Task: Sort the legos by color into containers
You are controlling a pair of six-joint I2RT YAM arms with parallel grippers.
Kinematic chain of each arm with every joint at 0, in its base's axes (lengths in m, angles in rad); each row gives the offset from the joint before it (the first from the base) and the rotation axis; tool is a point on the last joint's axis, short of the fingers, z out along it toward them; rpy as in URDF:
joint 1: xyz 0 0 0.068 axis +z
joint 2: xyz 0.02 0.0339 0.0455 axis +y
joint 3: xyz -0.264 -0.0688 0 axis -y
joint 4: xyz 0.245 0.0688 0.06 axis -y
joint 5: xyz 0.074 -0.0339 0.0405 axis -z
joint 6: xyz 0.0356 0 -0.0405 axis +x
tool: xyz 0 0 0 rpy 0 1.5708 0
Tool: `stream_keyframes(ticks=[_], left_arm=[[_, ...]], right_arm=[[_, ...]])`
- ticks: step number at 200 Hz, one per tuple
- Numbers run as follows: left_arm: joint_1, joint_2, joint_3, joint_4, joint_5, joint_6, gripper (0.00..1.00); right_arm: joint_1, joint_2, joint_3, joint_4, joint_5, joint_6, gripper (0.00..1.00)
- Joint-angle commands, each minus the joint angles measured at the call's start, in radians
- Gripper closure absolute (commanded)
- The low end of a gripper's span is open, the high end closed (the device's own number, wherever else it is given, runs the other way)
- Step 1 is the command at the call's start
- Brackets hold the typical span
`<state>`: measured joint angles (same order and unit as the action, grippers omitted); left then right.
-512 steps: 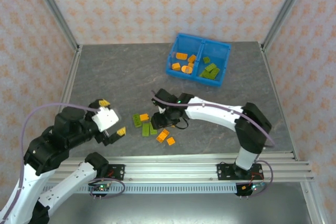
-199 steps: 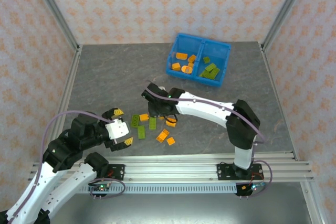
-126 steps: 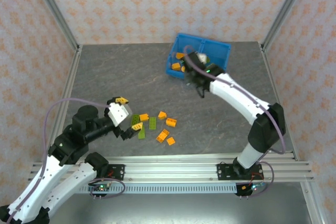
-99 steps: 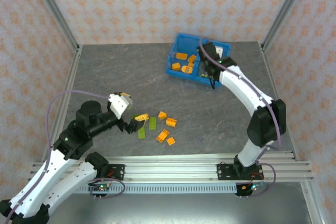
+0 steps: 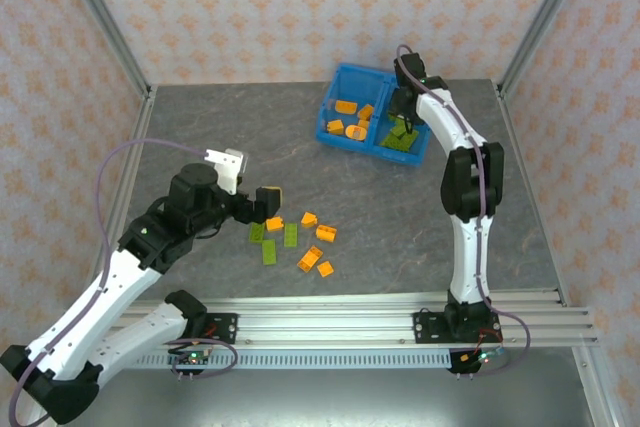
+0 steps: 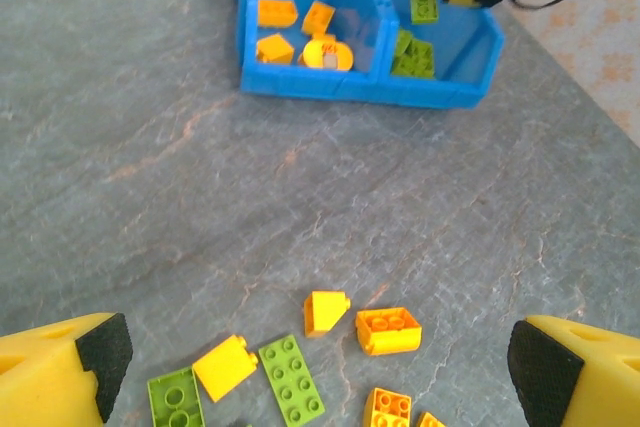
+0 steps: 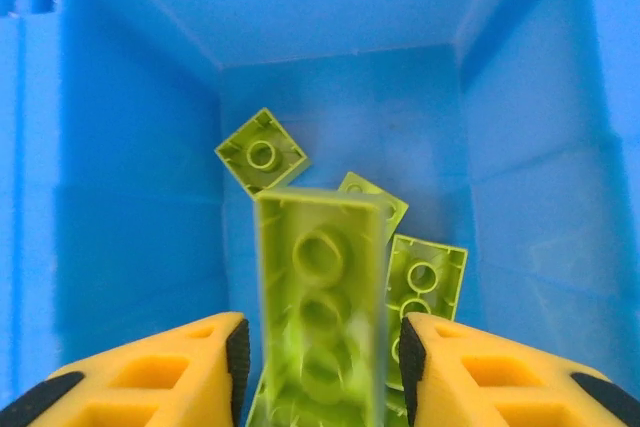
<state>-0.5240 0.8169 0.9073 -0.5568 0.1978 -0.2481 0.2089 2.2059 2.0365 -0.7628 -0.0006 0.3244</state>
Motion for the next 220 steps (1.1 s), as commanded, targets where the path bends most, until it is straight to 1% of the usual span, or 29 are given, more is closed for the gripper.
stream_keyframes(ticks=[1,15,30,39,52,62,72,96,105,115,134,152,172,196,220], left_arm=[[-0.014,0.050,0.026,-0.068,0.004,-0.064,0.00],[-0.022,0.088,0.031,-0.072,0.016,-0.073,0.00],[-0.039,0.137,0.046,-0.082,0.002,-0.074,0.00],[-0.054,0.171,0.057,-0.085,-0.015,-0.073,0.00],[-0.081,0.234,0.081,-0.087,-0.040,-0.075,0.00],[-0.106,0.291,0.112,-0.098,-0.052,-0.075,0.00],[-0.128,0.359,0.144,-0.114,-0.078,-0.085,0.00],[-0.153,0.531,0.218,-0.134,-0.125,-0.148,0.00],[-0.161,0.594,0.244,-0.128,-0.133,-0.171,0.00],[-0.167,0.659,0.268,-0.107,-0.130,-0.192,0.00],[-0.179,0.763,0.296,-0.059,-0.145,-0.226,0.00],[-0.184,0.862,0.333,-0.034,-0.145,-0.215,0.06],[-0.185,0.956,0.387,-0.056,-0.125,-0.176,0.15],[-0.184,1.014,0.394,-0.069,-0.069,-0.162,0.21],[-0.184,1.037,0.352,-0.059,-0.047,-0.162,0.29]], right_arm=[[0.006,-0.079,0.048,-0.049,0.002,-0.002,0.54],[0.005,-0.115,0.045,-0.063,0.008,-0.012,0.51],[0.006,-0.171,0.031,-0.081,-0.002,-0.017,0.51],[0.006,-0.224,-0.004,-0.075,-0.025,-0.013,0.52],[0.014,-0.332,-0.102,-0.045,-0.092,-0.006,0.52],[0.034,-0.439,-0.210,-0.005,-0.152,-0.016,0.51],[0.068,-0.561,-0.352,0.048,-0.189,-0.023,0.51],[0.182,-0.855,-0.659,0.147,-0.278,-0.004,0.43],[0.221,-0.957,-0.764,0.180,-0.309,0.039,0.40],[0.265,-1.062,-0.865,0.219,-0.339,0.101,0.34],[0.335,-1.206,-1.016,0.259,-0.355,0.221,0.23],[0.373,-1.289,-1.082,0.255,-0.356,0.279,0.13],[0.388,-1.346,-1.099,0.216,-0.344,0.287,0.07],[0.388,-1.357,-1.074,0.119,-0.287,0.264,0.05],[0.388,-1.339,-1.066,0.106,-0.269,0.249,0.05]])
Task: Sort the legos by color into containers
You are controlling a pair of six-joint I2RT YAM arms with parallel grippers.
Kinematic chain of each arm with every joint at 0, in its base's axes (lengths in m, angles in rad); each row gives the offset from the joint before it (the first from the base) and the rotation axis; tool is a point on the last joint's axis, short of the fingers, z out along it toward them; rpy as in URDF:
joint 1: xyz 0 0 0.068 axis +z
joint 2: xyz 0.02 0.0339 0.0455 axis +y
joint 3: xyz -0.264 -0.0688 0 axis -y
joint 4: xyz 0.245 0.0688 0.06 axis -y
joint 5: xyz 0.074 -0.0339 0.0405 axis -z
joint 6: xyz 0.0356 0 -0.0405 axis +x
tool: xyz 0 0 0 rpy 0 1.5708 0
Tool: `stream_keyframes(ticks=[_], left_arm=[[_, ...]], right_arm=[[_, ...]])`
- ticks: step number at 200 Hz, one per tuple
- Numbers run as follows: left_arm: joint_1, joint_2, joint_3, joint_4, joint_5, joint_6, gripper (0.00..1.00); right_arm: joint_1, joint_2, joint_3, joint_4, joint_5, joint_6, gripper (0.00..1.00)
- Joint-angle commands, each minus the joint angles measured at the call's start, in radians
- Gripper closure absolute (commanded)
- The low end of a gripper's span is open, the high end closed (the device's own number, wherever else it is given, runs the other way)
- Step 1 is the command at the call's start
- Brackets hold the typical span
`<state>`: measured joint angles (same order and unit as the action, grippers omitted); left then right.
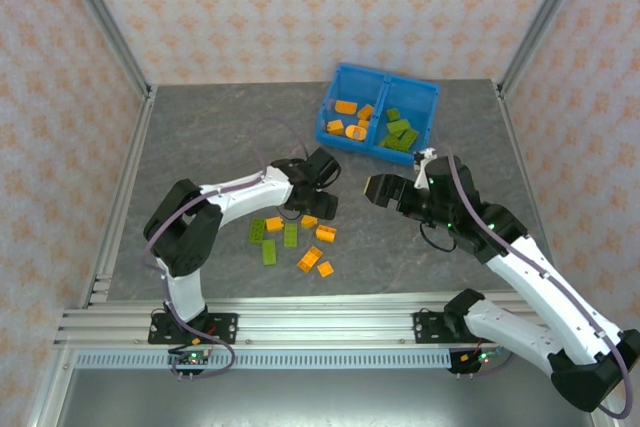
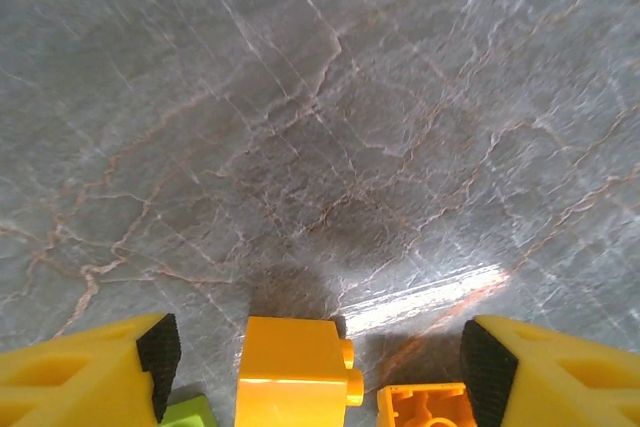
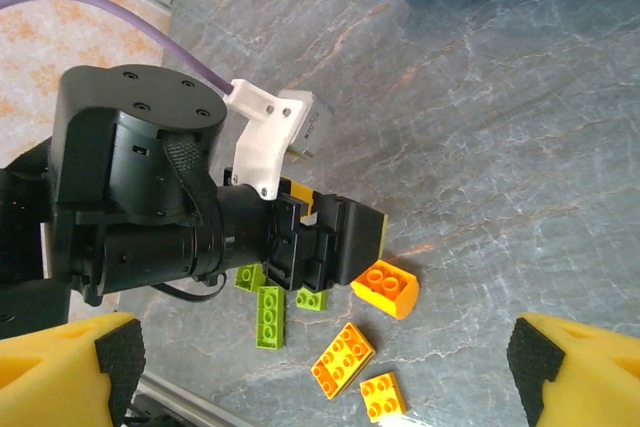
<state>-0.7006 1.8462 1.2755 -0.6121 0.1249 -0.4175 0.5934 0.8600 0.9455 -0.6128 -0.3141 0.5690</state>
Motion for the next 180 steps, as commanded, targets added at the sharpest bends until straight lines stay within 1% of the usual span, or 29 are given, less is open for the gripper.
stream_keyframes(ticks=[1,43,86,102,121,135,153,180], left_arm=[[-0.008,0.009,-0.018,-0.004,0.026,0.007,0.29],[-0.008,0.019,-0.073,0.019,0.027,-0.013,0.41],[-0.007,0.033,-0.111,0.041,0.015,-0.016,0.49],[-0.008,0.032,-0.119,0.047,0.004,-0.012,0.58],[-0.007,0.004,-0.110,0.050,0.006,-0.007,0.63],[-0.005,-0.028,-0.091,0.050,0.016,-0.001,0.66],[0.003,-0.069,-0.041,0.037,0.013,0.021,0.66],[0.058,-0.067,0.113,0.040,0.010,0.065,0.67]], right_arm=[[0.004,0.008,0.024,-0.043,0.045,0.004,0.05],[0.004,0.047,0.023,-0.023,0.050,0.024,0.05],[0.006,0.049,0.025,-0.022,0.055,0.035,0.05],[0.007,0.050,0.027,-0.023,0.049,0.034,0.05],[0.012,0.047,0.023,-0.021,0.032,0.023,0.05],[0.022,0.044,0.017,-0.006,-0.014,0.006,0.06],[0.035,0.045,0.011,0.019,-0.076,-0.009,0.06],[0.042,0.053,-0.004,0.091,-0.132,-0.005,0.06]])
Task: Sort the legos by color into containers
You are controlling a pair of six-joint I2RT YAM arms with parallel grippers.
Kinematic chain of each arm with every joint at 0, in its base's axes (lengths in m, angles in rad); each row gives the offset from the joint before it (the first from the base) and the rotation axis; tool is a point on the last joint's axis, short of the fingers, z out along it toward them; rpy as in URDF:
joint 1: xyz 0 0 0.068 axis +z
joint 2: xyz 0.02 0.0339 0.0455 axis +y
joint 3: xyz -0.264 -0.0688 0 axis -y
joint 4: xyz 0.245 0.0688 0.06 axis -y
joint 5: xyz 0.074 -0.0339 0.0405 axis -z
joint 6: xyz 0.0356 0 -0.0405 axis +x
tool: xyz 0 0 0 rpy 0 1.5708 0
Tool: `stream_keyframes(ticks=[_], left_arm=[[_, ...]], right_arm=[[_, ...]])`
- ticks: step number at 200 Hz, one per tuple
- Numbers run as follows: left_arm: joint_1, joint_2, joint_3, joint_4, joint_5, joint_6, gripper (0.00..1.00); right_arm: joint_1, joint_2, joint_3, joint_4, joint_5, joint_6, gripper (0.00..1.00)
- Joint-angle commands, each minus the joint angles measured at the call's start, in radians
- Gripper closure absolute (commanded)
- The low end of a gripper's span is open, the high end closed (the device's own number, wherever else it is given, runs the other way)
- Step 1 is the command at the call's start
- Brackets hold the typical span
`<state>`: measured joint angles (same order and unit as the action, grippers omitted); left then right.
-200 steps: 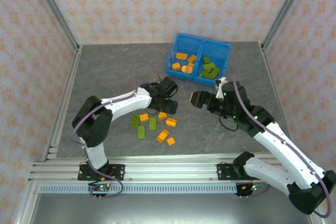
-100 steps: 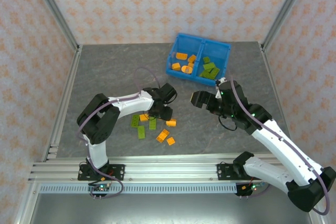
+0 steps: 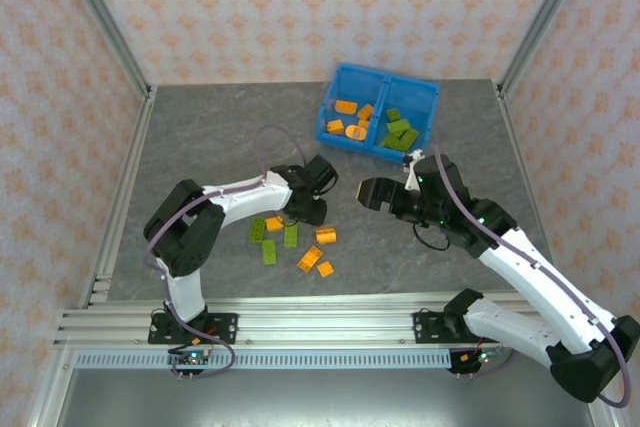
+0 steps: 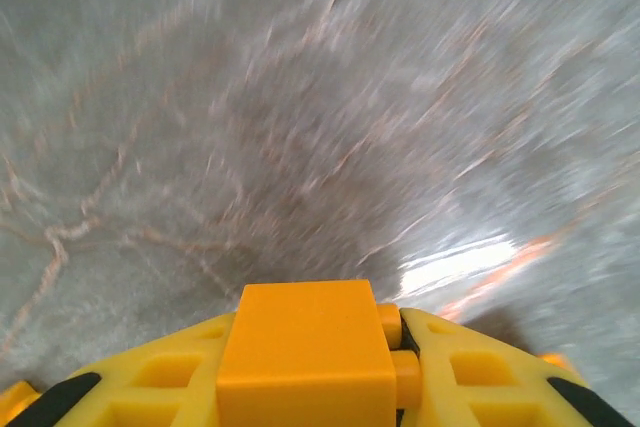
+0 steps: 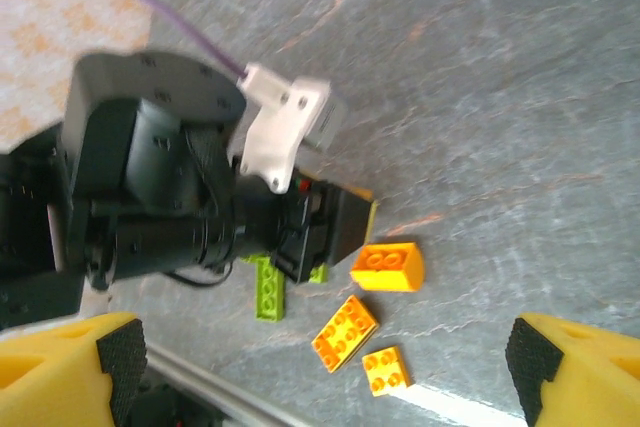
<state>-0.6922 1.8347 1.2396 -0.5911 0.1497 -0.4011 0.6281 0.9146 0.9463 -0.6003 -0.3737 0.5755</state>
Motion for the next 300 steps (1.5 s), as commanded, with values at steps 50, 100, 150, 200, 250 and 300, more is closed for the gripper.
stream_keyframes(ticks=[50,100,150,200,250,300], left_arm=[[0.148,0.190,0.595,0.100,-0.058,0.094,0.69],[0.168,0.645,1.244,0.024,-0.020,0.141,0.69],[0.172,0.821,1.485,0.034,-0.127,0.055,0.64],[0.172,0.788,1.486,0.007,-0.187,0.029,0.41],[0.171,0.616,1.459,-0.115,-0.131,0.106,0.32],[0.160,0.017,0.791,0.142,-0.050,0.265,0.23]], right_arm=[[0.007,-0.047,-0.021,0.112,0.050,0.019,0.06],[0.007,-0.067,-0.016,0.088,0.076,0.026,0.06],[0.008,-0.074,-0.024,0.088,0.069,0.017,0.05],[0.007,-0.079,-0.020,0.088,0.071,0.024,0.06],[0.007,-0.077,-0.032,0.054,0.131,0.019,0.05],[0.007,-0.057,-0.042,-0.012,0.189,-0.059,0.05]])
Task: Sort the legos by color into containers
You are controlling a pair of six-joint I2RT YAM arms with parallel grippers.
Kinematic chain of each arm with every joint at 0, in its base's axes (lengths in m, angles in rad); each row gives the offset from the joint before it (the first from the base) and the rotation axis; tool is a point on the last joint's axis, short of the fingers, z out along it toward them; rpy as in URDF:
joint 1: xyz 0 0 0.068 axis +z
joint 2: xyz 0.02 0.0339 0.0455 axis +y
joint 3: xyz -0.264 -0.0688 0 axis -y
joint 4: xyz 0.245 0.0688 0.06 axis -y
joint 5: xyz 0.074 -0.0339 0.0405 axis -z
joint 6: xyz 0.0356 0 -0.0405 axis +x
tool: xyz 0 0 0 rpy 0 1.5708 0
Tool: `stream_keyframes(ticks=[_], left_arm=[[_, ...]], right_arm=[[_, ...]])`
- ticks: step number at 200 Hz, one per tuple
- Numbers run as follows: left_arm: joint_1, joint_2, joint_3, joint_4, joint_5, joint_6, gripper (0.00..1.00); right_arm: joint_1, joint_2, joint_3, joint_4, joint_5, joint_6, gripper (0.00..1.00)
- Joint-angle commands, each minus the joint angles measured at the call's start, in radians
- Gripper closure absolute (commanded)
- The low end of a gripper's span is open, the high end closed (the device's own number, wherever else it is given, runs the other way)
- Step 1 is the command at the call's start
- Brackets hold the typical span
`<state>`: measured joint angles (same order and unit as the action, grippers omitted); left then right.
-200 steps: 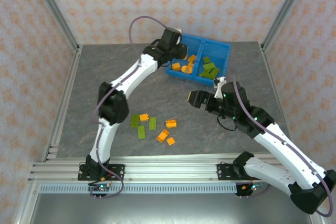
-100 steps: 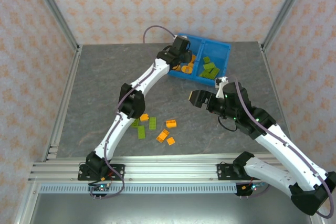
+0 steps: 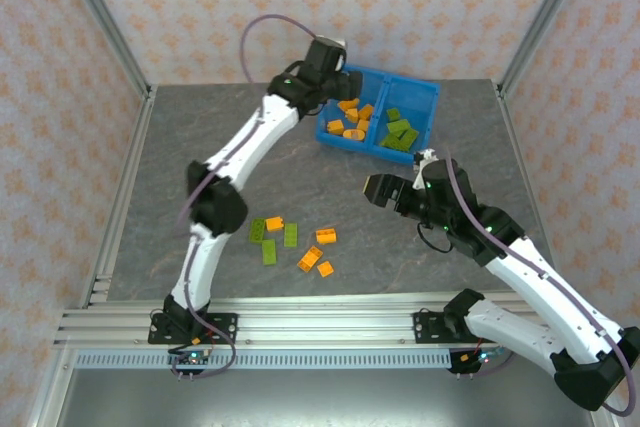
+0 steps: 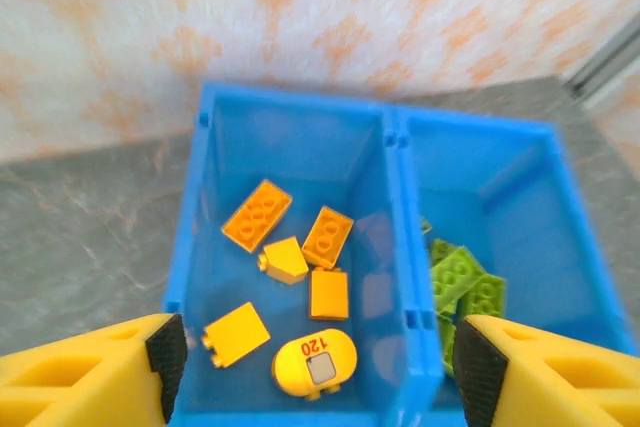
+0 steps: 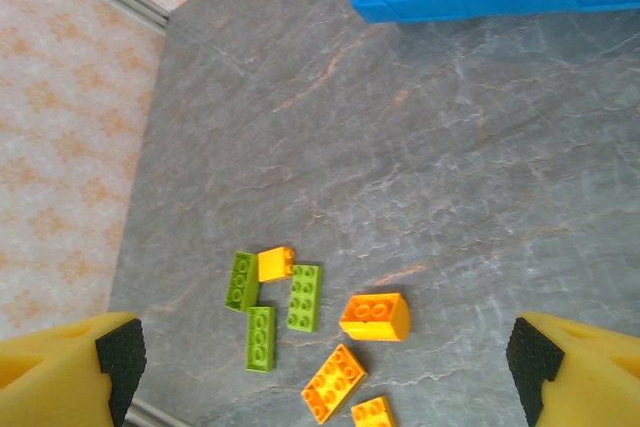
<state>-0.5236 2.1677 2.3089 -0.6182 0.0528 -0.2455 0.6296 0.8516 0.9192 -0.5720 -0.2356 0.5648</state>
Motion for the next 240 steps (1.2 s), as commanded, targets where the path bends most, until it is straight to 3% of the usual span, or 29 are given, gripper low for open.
stream_keyframes(ticks=[1,22,50,93,133,158,180,206,240], left_arm=[[-0.008,-0.330,-0.294,0.173,0.050,0.113,0.23],[-0.007,-0.580,-0.575,0.254,0.087,0.221,0.14],[-0.009,-0.850,-0.847,0.195,0.201,0.442,0.00],[-0.016,-1.231,-1.157,-0.026,0.333,0.757,0.00],[-0.027,-1.527,-1.387,-0.257,0.480,1.163,0.00],[-0.028,-1.572,-1.444,-0.309,0.539,1.178,0.00],[-0.028,-1.560,-1.472,-0.323,0.572,1.178,0.00],[-0.030,-1.583,-1.524,-0.248,0.592,1.164,0.00],[-0.029,-1.597,-1.557,-0.193,0.594,1.147,0.00]], right_arm=[[0.005,0.008,-0.015,-0.040,0.050,-0.049,0.05],[0.007,0.055,-0.013,-0.037,0.015,-0.073,0.06],[0.073,0.177,0.012,-0.037,-0.035,-0.137,0.07],[0.240,0.460,0.085,-0.071,-0.031,-0.144,0.07],[0.349,0.684,0.144,-0.054,0.110,-0.048,0.04],[0.357,0.769,0.153,0.007,0.133,-0.003,0.03],[0.355,0.829,0.158,0.038,0.155,0.016,0.09],[0.357,0.880,0.167,0.087,0.148,0.019,0.18],[0.357,0.938,0.205,0.081,0.158,0.031,0.39]])
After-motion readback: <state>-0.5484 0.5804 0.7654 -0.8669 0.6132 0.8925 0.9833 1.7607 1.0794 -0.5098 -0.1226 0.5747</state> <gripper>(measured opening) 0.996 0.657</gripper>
